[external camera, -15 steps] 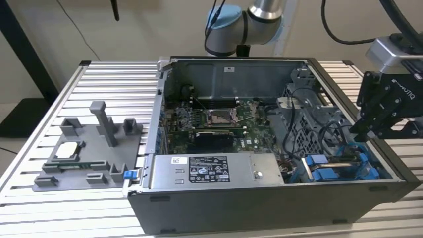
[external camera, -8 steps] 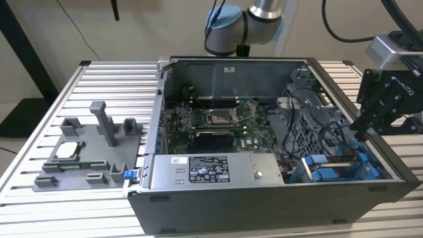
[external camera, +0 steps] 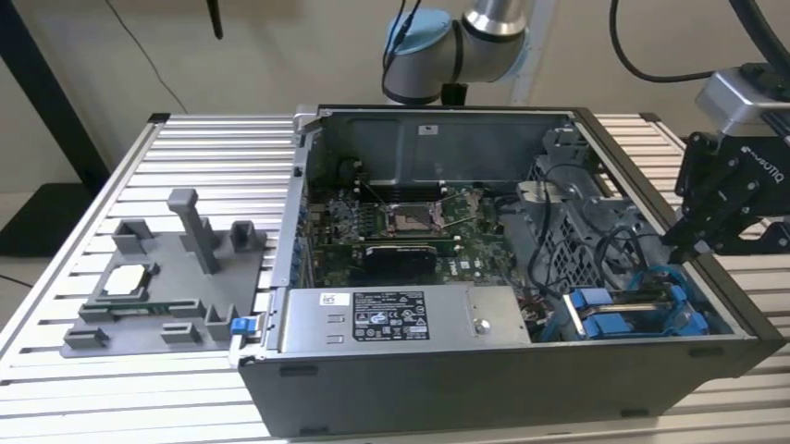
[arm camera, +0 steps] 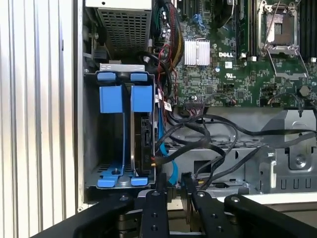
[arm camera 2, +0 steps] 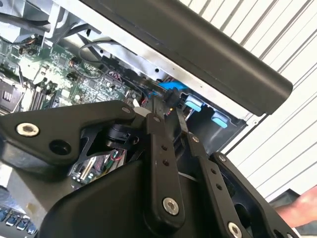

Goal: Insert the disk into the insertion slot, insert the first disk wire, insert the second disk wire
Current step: 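Insert the first disk wire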

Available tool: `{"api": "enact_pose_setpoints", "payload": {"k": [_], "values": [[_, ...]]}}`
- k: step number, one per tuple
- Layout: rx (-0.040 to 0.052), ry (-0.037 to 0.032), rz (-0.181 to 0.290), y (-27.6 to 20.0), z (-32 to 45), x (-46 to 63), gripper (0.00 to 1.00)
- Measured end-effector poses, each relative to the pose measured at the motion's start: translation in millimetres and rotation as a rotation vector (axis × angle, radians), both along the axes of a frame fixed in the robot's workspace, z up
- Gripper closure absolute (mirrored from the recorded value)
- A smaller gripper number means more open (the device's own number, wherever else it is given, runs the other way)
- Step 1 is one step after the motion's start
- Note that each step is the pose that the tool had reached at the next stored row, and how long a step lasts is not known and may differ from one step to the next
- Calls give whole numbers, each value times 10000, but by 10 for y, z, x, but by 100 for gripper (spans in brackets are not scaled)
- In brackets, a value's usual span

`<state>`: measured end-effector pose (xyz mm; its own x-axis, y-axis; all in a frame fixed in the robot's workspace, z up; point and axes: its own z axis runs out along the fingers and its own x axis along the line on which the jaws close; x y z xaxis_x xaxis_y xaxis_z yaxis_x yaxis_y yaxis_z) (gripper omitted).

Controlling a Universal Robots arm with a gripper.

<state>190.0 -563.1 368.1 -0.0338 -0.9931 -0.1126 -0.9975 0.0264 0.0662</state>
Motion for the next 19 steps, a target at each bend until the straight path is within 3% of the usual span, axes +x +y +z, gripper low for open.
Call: {"api": "enact_pose_setpoints", "payload": {"k": [19], "values": [[21,1,-1,-22,-94,22,0]]}}
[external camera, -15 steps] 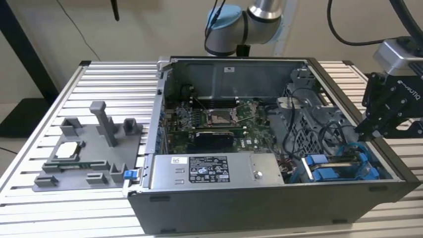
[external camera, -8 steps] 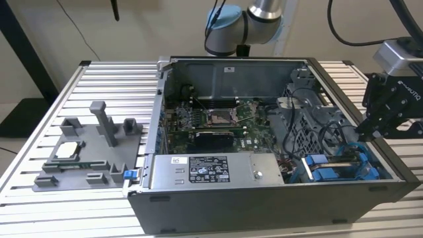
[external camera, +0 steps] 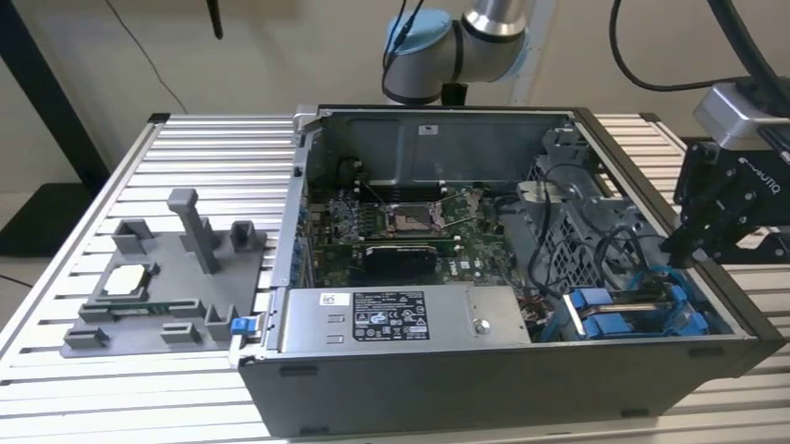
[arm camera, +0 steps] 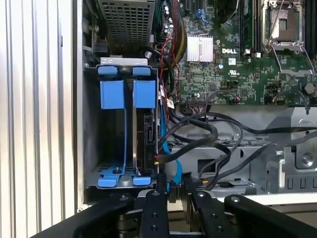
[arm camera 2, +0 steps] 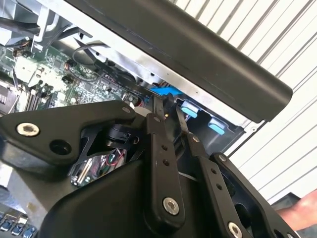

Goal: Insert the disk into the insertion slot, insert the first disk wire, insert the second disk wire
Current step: 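Insert the first disk wire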

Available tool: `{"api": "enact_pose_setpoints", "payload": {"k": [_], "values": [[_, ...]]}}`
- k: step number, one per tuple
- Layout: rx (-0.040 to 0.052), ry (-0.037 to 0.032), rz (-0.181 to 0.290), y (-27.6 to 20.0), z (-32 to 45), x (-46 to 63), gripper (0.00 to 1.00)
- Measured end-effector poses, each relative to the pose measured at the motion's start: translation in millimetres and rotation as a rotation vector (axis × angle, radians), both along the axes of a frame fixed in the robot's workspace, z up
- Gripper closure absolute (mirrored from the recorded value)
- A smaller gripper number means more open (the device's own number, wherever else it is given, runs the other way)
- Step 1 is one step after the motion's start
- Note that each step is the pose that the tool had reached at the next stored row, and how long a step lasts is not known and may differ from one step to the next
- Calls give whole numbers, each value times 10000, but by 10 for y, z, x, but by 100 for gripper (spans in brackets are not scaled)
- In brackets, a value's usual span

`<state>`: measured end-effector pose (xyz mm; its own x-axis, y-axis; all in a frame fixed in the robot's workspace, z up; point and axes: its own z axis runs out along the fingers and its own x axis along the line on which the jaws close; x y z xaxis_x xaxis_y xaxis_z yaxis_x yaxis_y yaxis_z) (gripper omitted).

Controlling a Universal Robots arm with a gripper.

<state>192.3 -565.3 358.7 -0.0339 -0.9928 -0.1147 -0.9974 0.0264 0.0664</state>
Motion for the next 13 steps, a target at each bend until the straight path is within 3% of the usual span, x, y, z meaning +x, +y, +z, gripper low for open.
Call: {"api": "enact_pose_setpoints", "payload": {"k": [8,13], "values": [[67,-5,-3,4,-37,0,0],[307,-28,-22,13,-49,0,0]]}}
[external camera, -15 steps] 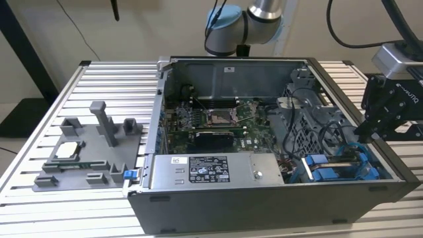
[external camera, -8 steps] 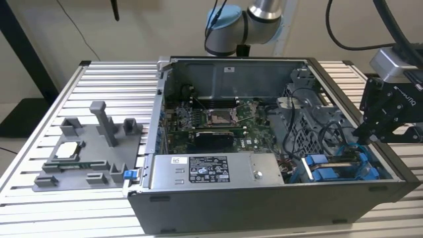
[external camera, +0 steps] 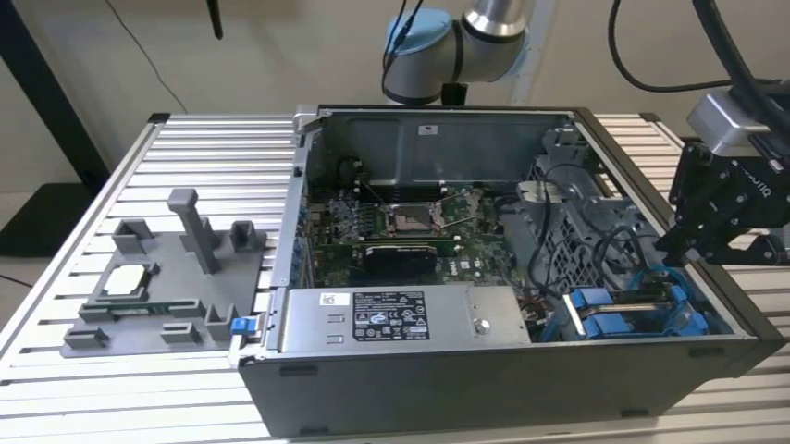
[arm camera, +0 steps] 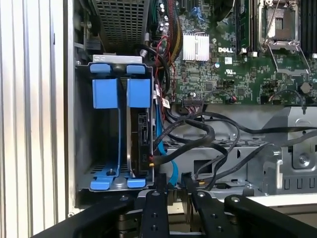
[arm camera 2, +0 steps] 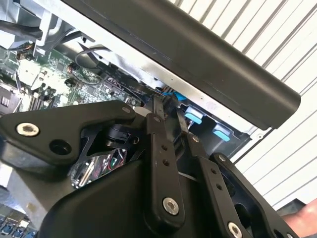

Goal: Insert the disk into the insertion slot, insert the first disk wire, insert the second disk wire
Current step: 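Insert the first disk wire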

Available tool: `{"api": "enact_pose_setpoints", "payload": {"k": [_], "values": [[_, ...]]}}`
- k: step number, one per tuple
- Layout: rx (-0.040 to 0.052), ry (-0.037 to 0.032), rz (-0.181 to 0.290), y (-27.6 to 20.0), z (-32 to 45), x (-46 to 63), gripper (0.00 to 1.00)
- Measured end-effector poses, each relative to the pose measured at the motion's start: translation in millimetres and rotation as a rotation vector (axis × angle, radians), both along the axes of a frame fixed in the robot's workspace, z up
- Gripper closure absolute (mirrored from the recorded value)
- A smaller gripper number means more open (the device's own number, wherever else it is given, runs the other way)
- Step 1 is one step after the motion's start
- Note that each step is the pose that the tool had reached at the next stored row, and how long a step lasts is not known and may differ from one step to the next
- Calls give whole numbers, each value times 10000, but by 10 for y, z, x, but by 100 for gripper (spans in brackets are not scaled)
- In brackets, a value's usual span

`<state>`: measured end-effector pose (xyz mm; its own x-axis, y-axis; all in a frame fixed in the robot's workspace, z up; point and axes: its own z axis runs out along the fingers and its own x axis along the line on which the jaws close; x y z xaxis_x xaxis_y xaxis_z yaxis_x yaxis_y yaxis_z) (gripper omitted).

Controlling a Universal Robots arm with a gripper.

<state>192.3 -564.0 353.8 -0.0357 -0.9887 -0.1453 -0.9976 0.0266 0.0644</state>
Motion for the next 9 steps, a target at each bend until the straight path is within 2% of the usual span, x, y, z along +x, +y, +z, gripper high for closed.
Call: {"api": "enact_pose_setpoints", "payload": {"k": [2,4,9], "values": [[130,-9,-10,2,-3,0,0],[222,-14,-16,5,-3,0,0],[230,-10,-17,1,25,7,0]]}}
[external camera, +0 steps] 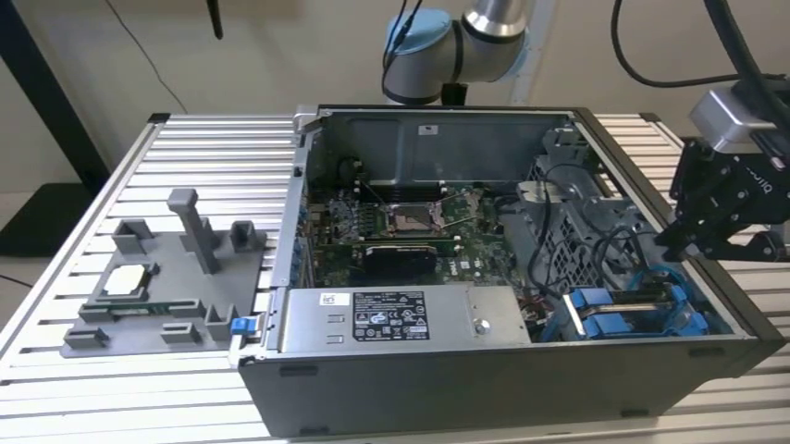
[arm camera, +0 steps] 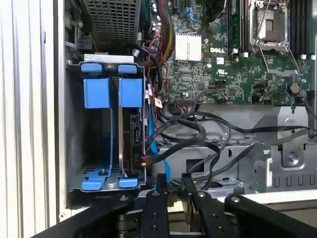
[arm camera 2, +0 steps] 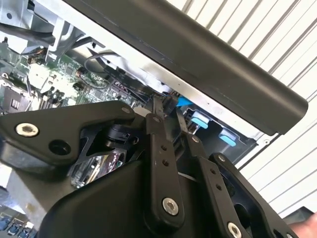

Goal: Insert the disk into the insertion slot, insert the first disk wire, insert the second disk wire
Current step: 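Insert the first disk wire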

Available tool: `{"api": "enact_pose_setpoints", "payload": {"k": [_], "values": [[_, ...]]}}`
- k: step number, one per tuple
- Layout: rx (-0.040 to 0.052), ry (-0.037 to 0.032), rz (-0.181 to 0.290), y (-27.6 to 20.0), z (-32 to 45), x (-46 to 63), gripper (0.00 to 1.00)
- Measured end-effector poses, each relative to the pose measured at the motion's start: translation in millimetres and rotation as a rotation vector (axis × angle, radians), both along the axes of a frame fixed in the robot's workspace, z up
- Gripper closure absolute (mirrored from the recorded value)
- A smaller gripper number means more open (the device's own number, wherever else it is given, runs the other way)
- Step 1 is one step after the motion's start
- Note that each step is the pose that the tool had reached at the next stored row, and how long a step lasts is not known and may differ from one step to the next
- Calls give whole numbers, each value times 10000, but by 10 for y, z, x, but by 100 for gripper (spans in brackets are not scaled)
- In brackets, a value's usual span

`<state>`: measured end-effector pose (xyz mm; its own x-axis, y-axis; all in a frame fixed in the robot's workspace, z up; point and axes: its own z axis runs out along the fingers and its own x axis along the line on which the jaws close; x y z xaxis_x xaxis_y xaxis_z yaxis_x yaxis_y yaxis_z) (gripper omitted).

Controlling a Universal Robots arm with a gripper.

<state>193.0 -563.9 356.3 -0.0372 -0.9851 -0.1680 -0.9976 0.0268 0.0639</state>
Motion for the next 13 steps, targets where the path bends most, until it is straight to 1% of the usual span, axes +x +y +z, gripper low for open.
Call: {"api": "enact_pose_setpoints", "payload": {"k": [3,7,9,11,12,13], "values": [[6,5,1,-20,11,18,0],[10,11,1,-66,11,63,0],[19,10,2,-79,11,71,0],[64,10,-5,-82,4,72,0],[111,8,-12,-82,3,71,0],[178,2,-22,-83,1,68,0]]}}
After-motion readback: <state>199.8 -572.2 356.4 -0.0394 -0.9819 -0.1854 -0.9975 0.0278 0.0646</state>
